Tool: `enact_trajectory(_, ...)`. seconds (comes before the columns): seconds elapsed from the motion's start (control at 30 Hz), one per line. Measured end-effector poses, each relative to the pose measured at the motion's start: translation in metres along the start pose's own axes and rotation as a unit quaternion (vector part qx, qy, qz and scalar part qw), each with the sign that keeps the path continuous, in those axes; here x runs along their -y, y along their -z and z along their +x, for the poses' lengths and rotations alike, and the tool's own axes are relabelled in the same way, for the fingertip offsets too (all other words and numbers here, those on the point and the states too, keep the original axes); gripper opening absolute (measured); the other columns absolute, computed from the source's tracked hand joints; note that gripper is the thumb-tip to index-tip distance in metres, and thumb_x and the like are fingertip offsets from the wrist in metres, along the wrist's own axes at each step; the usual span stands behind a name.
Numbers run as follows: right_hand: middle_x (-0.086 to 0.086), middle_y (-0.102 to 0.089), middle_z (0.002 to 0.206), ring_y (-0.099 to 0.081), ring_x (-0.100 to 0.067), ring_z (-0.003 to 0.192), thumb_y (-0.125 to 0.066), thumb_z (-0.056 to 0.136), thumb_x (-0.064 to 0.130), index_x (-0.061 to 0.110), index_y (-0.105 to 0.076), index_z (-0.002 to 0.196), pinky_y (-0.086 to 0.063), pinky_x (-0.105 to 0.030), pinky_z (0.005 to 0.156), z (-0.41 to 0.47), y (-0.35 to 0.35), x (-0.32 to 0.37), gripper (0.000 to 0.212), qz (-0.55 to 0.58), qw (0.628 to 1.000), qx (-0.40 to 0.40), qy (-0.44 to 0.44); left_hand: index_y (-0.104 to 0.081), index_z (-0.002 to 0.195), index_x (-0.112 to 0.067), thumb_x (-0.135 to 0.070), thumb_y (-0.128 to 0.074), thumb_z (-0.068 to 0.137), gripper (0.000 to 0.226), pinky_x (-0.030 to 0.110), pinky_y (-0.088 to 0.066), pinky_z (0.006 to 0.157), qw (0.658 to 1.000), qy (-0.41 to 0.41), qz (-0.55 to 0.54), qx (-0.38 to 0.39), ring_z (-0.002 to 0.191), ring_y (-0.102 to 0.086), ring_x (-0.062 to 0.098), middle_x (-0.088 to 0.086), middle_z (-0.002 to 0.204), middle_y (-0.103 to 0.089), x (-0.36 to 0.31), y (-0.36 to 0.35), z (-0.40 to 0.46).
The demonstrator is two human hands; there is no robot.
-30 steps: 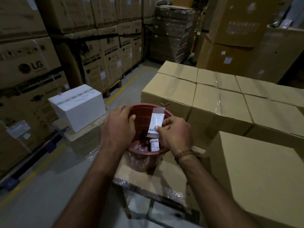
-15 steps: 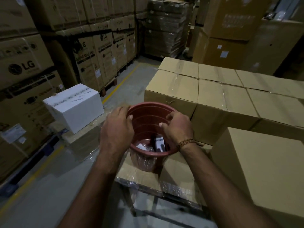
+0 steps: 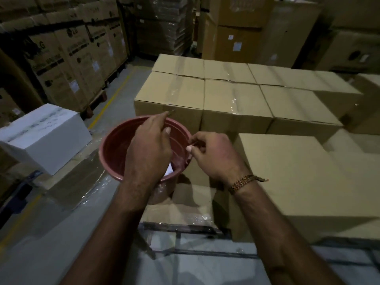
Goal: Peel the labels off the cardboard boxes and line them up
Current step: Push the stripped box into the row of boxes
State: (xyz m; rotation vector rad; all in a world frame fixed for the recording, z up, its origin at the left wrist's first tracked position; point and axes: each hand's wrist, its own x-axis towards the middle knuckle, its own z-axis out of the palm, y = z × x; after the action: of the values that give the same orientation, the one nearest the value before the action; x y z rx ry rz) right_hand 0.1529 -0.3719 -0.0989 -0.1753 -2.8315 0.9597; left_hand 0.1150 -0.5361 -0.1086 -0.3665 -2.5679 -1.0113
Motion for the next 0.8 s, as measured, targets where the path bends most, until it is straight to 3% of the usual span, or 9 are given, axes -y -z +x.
enact_trajectory(0.13,0.009,-0.073,0.119,-0.065,-0.01,0.109,-0.069,0.1,0.045,0.03,-0.072,0.127,-0.06,-0.036,0.093,-0.037,0.03,-0.029,0.031,-0.074,0.997,0.007,-0.01,-0.052,0.151,-0.019,-0.02,-0.049,0.107,0.043,0.039,-0.045,0.111,0.999,-0.031,-0.027,0.027,0.137,-0.052,0.018,0.001,0.148,-0.058,-0.036,-0.021,-0.013)
enact_trajectory(0.3,0.004,-0.056,0.138,-0.044,-0.019,0.132,-0.063,0.101,0.051,0.033,-0.06,0.14,-0.04,-0.041,0.114,-0.083,0.068,-0.07,0.043,-0.207,0.977,0.032,-0.029,-0.051,0.151,-0.02,-0.023,-0.049,0.108,0.043,0.041,-0.047,0.11,0.998,-0.028,-0.029,0.043,0.136,-0.052,0.016,-0.001,0.147,-0.058,-0.067,-0.048,-0.032)
enact_trajectory(0.47,-0.003,-0.024,0.171,-0.018,-0.03,0.159,-0.062,0.09,0.075,0.038,-0.033,0.161,-0.021,-0.056,0.13,-0.112,0.085,-0.105,0.086,-0.197,0.974,0.098,-0.051,-0.054,0.148,-0.02,-0.022,-0.051,0.108,0.041,0.038,-0.046,0.111,0.998,-0.018,-0.016,0.064,0.134,-0.053,0.015,0.0,0.146,-0.06,-0.092,-0.078,-0.055)
enact_trajectory(0.6,-0.008,0.0,0.179,0.002,-0.04,0.164,-0.06,0.081,0.087,0.037,-0.013,0.169,-0.007,-0.064,0.131,-0.127,0.09,-0.13,0.111,-0.211,0.968,0.133,-0.033,-0.054,0.148,-0.023,-0.024,-0.051,0.107,0.041,0.044,-0.05,0.109,0.997,0.004,-0.003,0.074,0.134,-0.055,0.016,-0.001,0.147,-0.059,-0.116,-0.099,-0.08)
enact_trajectory(0.8,-0.01,-0.01,0.178,-0.005,-0.043,0.163,-0.04,0.094,0.083,0.033,-0.008,0.169,-0.01,-0.068,0.129,-0.148,0.099,-0.167,0.095,-0.228,0.971,0.07,-0.009,-0.056,0.147,-0.023,-0.025,-0.049,0.109,0.039,0.044,-0.051,0.107,0.997,0.04,0.009,0.065,0.133,-0.055,0.016,-0.001,0.147,-0.059,-0.144,-0.119,-0.113)
